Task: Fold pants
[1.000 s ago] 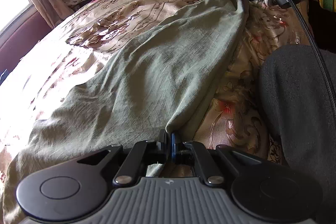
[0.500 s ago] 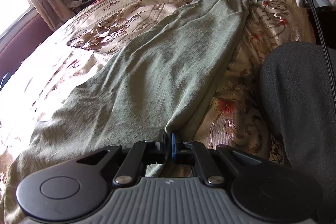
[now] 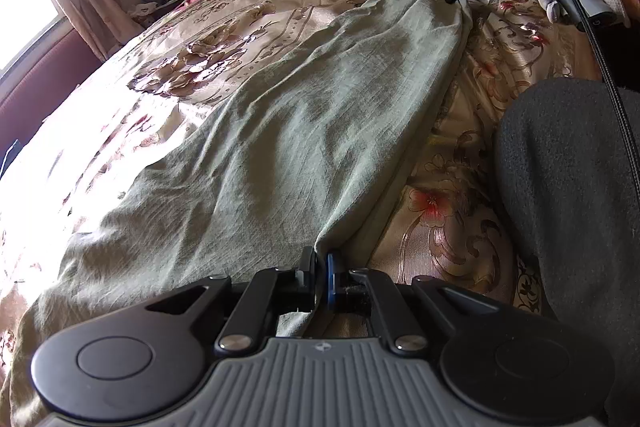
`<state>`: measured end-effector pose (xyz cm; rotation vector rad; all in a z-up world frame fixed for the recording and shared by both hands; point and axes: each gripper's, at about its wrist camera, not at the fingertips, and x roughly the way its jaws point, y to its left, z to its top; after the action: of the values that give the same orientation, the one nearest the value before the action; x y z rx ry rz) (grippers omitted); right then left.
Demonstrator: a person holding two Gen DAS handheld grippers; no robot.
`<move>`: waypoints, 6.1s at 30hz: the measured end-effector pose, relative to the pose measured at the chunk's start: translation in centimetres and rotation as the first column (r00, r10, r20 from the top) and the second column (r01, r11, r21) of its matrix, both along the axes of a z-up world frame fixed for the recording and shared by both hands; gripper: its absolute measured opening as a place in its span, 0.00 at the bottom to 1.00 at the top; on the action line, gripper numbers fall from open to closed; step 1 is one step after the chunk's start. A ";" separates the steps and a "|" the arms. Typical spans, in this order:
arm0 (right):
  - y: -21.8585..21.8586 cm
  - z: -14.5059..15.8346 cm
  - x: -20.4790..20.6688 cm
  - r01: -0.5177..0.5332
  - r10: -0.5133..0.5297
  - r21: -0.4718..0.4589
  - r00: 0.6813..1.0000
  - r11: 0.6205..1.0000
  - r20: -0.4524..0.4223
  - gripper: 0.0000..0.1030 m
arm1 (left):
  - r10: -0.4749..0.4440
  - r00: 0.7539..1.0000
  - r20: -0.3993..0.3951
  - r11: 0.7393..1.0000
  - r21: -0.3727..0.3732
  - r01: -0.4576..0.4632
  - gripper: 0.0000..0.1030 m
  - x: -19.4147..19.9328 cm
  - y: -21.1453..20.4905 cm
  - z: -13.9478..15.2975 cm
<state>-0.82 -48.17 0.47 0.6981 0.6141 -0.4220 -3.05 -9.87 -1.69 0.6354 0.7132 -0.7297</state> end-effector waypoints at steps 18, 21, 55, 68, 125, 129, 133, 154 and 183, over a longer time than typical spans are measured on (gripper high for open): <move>-0.4 0.5 -0.7 -0.018 0.018 0.023 1.000 1.000 -0.007 0.19 | 0.010 1.000 -0.013 1.000 -0.021 -0.010 0.19 0.4 0.1 0.0; -0.2 1.3 -0.9 -0.018 0.017 -0.052 1.000 0.999 -0.022 0.01 | 0.010 1.000 -0.012 1.000 -0.021 -0.010 0.19 0.3 0.1 0.0; 2.2 -2.4 -5.4 -0.002 -0.035 0.455 0.997 0.890 0.074 0.42 | 0.017 1.000 -0.009 0.999 -0.041 -0.018 0.20 0.2 0.2 0.1; 2.5 -5.9 -5.5 0.068 -0.259 0.565 0.928 0.822 0.266 0.35 | 0.013 1.000 -0.012 0.999 -0.043 -0.013 0.20 0.2 0.1 0.1; 46.7 6.8 8.6 -0.865 0.883 -0.178 0.454 0.469 0.120 0.04 | 0.499 0.856 -0.133 0.797 -0.318 -0.514 0.42 -5.1 17.1 8.3; 52.6 5.8 7.1 -0.904 0.939 -0.271 0.345 0.330 -0.008 0.04 | 0.546 0.815 -0.194 0.743 -0.337 -0.578 0.42 -5.1 20.3 6.8; 57.0 5.1 5.5 -0.907 0.961 -0.399 0.220 0.138 -0.166 0.04 | 0.572 0.766 -0.293 0.653 -0.403 -0.642 0.42 -4.4 23.4 5.8; 62.3 2.3 0.9 -0.837 0.920 -0.486 -0.050 -0.250 -0.388 0.08 | 0.538 0.824 -0.175 0.741 -0.367 -0.562 0.51 -5.7 24.7 4.7; 63.0 1.4 11.8 -0.930 0.924 -0.316 -0.057 -0.187 -0.378 0.06 | 0.523 0.773 -0.358 0.711 -0.317 -0.628 0.56 0.9 26.6 1.5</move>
<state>11.02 14.81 1.87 -0.4826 0.8283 0.9244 -2.14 16.71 -0.16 -0.1039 0.8903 -0.3416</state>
